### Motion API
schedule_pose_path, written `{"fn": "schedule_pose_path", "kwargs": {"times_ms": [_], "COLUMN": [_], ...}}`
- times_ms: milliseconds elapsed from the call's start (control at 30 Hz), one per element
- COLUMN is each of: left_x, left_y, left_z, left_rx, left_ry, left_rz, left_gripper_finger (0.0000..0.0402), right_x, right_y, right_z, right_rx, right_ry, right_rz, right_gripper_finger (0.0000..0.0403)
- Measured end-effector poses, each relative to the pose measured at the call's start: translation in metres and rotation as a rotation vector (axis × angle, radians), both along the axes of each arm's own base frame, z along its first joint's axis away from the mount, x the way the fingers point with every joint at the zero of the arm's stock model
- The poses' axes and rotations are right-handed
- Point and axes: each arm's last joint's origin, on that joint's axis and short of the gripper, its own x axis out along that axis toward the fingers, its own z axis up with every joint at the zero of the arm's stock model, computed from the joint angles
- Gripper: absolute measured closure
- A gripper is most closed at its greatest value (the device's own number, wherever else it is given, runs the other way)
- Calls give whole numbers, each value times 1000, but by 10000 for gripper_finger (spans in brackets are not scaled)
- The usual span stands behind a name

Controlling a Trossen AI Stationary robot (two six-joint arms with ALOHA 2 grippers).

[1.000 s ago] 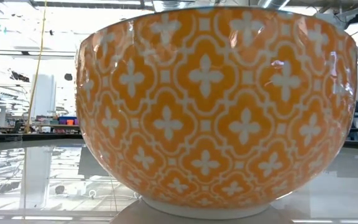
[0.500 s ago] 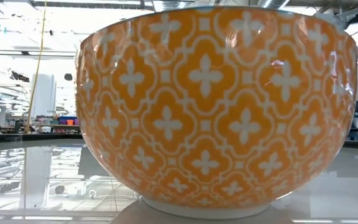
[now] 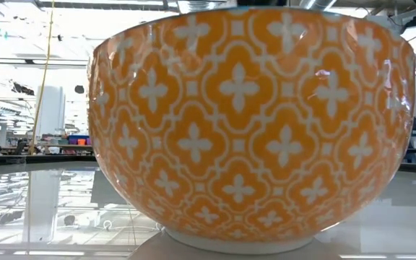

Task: Nest bowls inside each other
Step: Stack the blue patterned bowl on top of the gray bowl

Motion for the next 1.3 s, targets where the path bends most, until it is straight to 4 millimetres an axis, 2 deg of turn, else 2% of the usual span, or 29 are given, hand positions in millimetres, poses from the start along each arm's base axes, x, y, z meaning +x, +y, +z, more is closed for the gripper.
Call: {"fn": "schedule_pose_path", "kwargs": {"times_ms": [267,333,467,800,1133,1300], "left_x": [1,1,1,1,1,1], "left_y": [0,0,0,0,0,0], "left_z": [0,0,0,0,0,0], "left_rx": [-14,-21,-37,-45,-49,-57], "left_ry": [0,-2,-3,-4,-5,-6], "left_rz": [-7,-6,-4,-3,6,8], "left_gripper_finger": [152,152,152,152,152,152], "right_x": [28,31,36,33,27,30], "right_y": [-8,-11,-12,-7,-15,-12], "right_z": [-44,-51,-51,-52,-100,-117], "right_rx": [5,15,36,85,96,166], "right_ry": [51,67,38,54,179,157], "right_rz": [-8,-10,14,189,214,220], "right_gripper_finger": [203,205,205,205,207,207]}}
